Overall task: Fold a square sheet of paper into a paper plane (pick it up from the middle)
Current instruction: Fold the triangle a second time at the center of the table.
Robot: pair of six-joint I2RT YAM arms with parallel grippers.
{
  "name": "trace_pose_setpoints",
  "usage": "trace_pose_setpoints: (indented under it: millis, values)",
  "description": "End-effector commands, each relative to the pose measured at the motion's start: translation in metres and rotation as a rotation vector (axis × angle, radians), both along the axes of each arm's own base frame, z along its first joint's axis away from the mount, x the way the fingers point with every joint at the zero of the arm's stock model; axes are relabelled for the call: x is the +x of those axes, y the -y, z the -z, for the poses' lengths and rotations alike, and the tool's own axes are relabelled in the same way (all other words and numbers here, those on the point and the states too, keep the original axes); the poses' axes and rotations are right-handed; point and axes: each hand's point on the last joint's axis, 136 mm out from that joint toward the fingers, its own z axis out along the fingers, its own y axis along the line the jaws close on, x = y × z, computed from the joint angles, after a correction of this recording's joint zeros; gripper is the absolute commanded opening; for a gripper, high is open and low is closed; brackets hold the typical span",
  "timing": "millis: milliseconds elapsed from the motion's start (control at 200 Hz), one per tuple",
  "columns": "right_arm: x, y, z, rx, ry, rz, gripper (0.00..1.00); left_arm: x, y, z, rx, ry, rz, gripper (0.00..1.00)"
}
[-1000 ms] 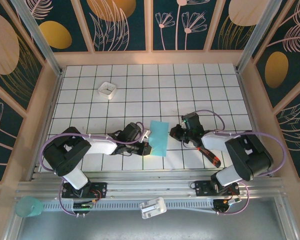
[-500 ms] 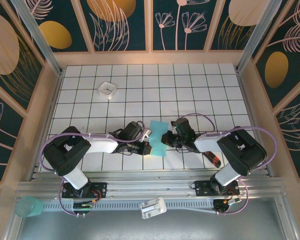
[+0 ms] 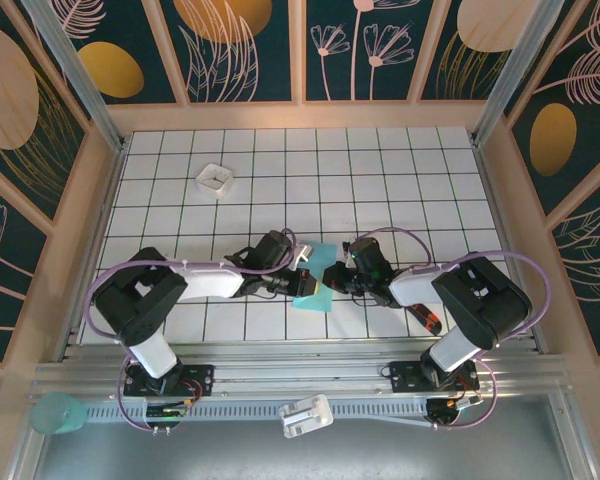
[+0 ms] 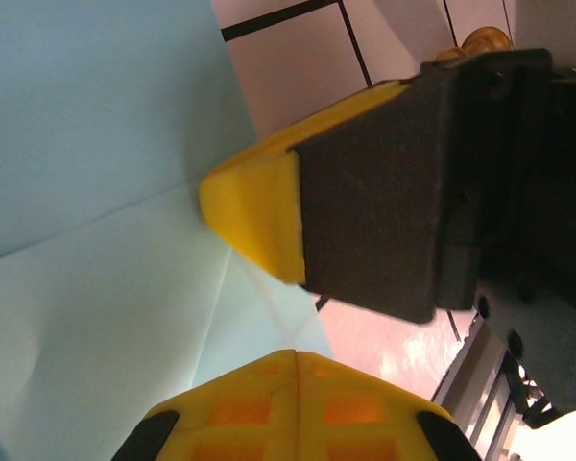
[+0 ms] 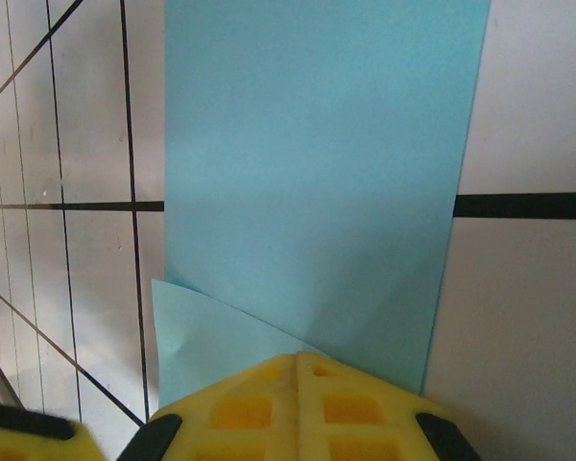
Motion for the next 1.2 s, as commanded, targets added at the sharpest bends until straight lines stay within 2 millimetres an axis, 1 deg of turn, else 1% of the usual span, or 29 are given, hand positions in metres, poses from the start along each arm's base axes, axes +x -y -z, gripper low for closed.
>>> trace_pose_setpoints:
  millis: [0,110,230,300,475,655,796,811,861,906,991,1076,1131,1196]
  values:
    - [-0.012,0.026,0.033,-0.113,-0.076,0.044,0.00,0.000,0.003,0.011,0.002,-0.043,0.010,0.00]
    - [-0.012,0.028,0.034,-0.123,-0.076,0.049,0.00,-0.006,-0.003,0.025,0.040,-0.067,0.019,0.00]
    - [-0.012,0.031,0.036,-0.139,-0.088,0.059,0.00,-0.014,-0.015,0.041,0.100,-0.088,0.023,0.00]
    - [-0.013,0.033,0.038,-0.149,-0.096,0.063,0.00,-0.019,-0.023,0.046,0.127,-0.098,0.020,0.00]
    - [-0.014,0.035,0.041,-0.165,-0.103,0.064,0.00,-0.028,-0.038,0.055,0.189,-0.127,0.009,0.00]
    - [-0.014,0.037,0.044,-0.176,-0.108,0.066,0.00,-0.033,-0.051,0.057,0.239,-0.134,-0.006,0.00]
    - [-0.015,0.038,0.045,-0.184,-0.109,0.063,0.00,-0.044,-0.061,0.063,0.254,-0.166,-0.016,0.00]
    - [-0.015,0.038,0.045,-0.185,-0.108,0.062,0.00,-0.042,-0.060,0.054,0.231,-0.149,-0.018,0.00]
    - [-0.014,0.038,0.045,-0.184,-0.104,0.058,0.00,-0.041,-0.058,0.046,0.193,-0.137,-0.024,0.00]
    - [-0.013,0.036,0.043,-0.181,-0.098,0.049,0.00,-0.036,-0.055,0.033,0.135,-0.127,-0.039,0.00]
    - [-0.009,0.030,0.035,-0.161,-0.067,0.022,0.00,-0.023,-0.043,-0.001,-0.022,-0.097,-0.062,0.00]
    - [-0.003,0.021,0.022,-0.131,-0.025,-0.015,0.00,-0.013,-0.033,-0.034,-0.149,-0.045,-0.076,0.07]
    - [0.001,0.017,0.016,-0.119,-0.007,-0.032,0.00,-0.010,-0.031,-0.044,-0.184,-0.023,-0.083,0.11]
    - [0.005,0.013,0.008,-0.107,0.014,-0.050,0.00,-0.009,-0.032,-0.042,-0.175,-0.025,-0.089,0.13]
